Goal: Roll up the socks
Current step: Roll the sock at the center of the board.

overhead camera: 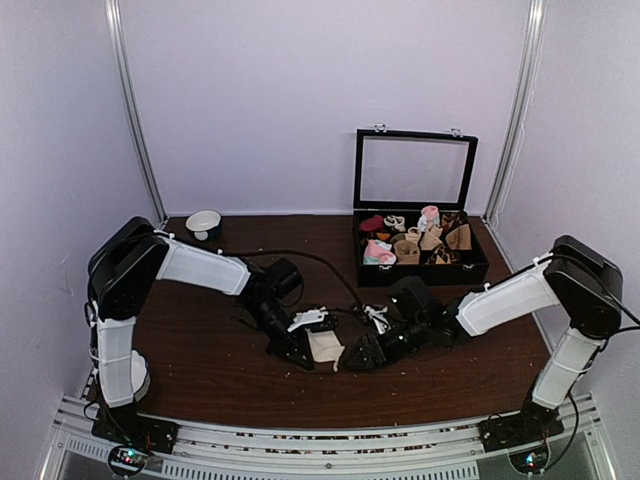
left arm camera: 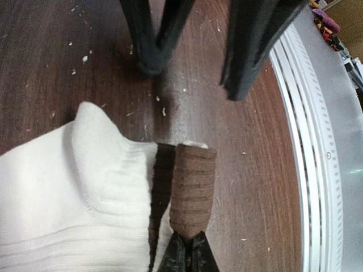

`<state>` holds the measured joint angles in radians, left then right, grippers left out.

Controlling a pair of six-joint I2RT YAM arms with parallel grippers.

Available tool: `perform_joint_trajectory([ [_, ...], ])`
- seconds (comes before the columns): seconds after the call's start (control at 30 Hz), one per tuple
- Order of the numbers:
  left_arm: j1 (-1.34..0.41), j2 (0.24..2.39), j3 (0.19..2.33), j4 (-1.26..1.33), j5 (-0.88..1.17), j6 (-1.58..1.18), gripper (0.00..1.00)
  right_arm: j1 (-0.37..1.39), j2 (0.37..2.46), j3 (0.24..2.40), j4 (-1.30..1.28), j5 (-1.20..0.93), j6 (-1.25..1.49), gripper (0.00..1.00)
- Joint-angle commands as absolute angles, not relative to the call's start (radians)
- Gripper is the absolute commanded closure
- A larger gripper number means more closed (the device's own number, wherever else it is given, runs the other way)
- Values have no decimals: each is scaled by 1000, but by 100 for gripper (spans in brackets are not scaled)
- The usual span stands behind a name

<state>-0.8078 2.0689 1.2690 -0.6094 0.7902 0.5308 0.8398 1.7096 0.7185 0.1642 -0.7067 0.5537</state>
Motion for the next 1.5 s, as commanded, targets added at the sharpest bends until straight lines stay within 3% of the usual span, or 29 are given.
perform_joint_trajectory([
  [0.0, -796, 2147, 1284, -756, 797, 507, 100, 837, 1561, 658, 94, -465, 421, 1],
  [0.17, -793, 2191, 1348, -867, 851, 531, 100, 887, 1248, 503, 190, -110, 361, 0],
  [0.33, -794, 2205, 1372, -919, 871, 533, 100, 874, 1073, 383, 241, 231, 563, 0],
  [0.53, -793, 2226, 1412, -960, 917, 494, 100, 921, 976, 186, 628, 101, 351, 0],
  [0.7, -782, 2304, 1463, -1000, 954, 461, 100, 1068, 1101, 378, 341, 80, 89, 2],
  [0.87, -757, 2346, 1484, -1006, 981, 436, 100, 1166, 1253, 450, 321, -29, -42, 29],
  [1.13, -741, 2362, 1480, -1009, 938, 445, 100, 1227, 1527, 669, 248, -134, -198, 59],
  [1.47, -741, 2343, 1464, -940, 836, 397, 100, 1225, 1744, 826, 185, -113, -355, 66],
])
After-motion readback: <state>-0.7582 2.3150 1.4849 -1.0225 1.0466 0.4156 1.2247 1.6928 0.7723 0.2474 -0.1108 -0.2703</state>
